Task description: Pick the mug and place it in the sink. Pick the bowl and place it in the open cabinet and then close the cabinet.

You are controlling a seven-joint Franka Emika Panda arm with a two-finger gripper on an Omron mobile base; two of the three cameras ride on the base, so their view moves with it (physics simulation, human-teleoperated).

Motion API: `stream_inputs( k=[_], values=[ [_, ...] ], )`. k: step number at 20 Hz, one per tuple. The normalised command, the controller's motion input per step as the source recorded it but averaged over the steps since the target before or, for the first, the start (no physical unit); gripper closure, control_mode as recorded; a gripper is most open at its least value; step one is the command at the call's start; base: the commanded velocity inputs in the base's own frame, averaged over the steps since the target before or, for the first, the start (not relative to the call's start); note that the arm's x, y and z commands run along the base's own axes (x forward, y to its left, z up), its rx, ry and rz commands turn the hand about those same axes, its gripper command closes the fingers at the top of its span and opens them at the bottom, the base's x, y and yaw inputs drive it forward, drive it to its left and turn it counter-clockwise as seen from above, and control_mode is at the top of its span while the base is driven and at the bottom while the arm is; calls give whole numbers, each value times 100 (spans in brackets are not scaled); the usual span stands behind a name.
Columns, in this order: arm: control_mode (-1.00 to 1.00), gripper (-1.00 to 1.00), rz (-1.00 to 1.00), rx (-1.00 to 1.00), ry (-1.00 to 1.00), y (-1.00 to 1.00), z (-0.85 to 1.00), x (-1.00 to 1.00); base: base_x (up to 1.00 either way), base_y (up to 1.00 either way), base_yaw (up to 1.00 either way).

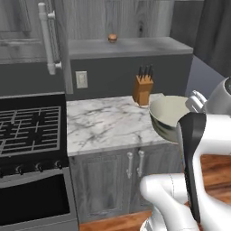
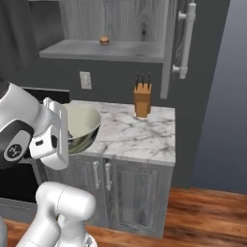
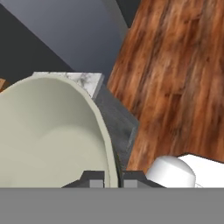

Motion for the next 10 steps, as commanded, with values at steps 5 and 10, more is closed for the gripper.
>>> stream_inputs(
  k=[5,10],
  values=[
    [100,100,0,0,0,0,0,0,57,-1,0],
    [100,100,0,0,0,0,0,0,37,0,0]
  ],
)
